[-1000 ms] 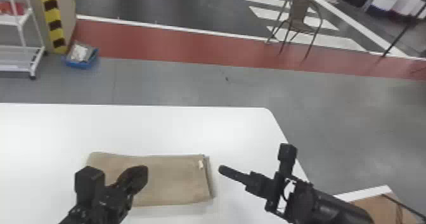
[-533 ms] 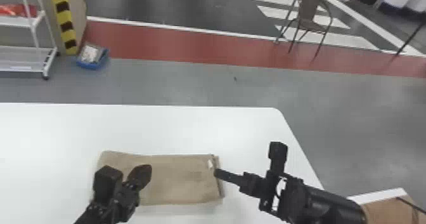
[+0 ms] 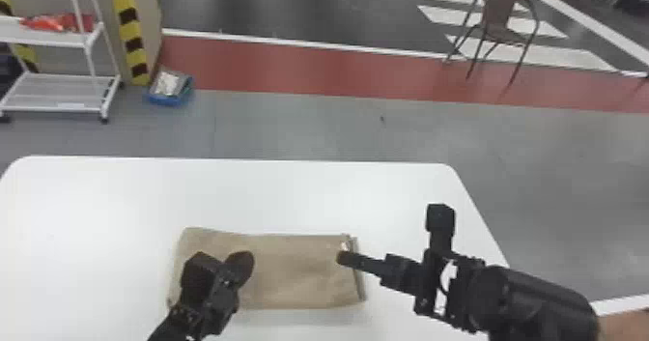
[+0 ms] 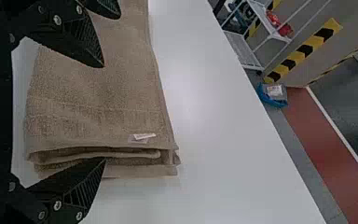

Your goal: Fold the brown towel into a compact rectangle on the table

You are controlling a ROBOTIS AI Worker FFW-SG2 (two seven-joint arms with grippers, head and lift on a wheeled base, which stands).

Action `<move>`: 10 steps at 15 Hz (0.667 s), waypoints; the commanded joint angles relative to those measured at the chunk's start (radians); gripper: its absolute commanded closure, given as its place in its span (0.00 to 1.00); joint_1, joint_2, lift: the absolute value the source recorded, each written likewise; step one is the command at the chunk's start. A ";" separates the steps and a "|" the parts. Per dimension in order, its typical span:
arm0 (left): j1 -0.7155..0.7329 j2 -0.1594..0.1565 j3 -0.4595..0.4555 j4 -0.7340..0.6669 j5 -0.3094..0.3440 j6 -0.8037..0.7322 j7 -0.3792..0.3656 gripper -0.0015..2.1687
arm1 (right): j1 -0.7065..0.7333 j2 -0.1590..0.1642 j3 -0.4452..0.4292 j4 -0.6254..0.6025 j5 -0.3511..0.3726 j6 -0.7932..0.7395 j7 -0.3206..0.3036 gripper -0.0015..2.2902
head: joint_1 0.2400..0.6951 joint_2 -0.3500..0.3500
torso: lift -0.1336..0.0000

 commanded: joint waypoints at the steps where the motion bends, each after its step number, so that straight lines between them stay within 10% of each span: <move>1: -0.001 -0.001 -0.012 0.008 -0.031 -0.002 0.011 0.79 | -0.034 0.001 -0.005 0.060 0.014 0.001 0.000 0.09 | 1.00 0.16 | 1.00; 10: 0.004 0.005 -0.019 0.003 -0.037 0.020 0.021 0.79 | -0.215 -0.005 0.003 0.253 0.161 0.118 -0.012 0.09 | 1.00 0.15 | 1.00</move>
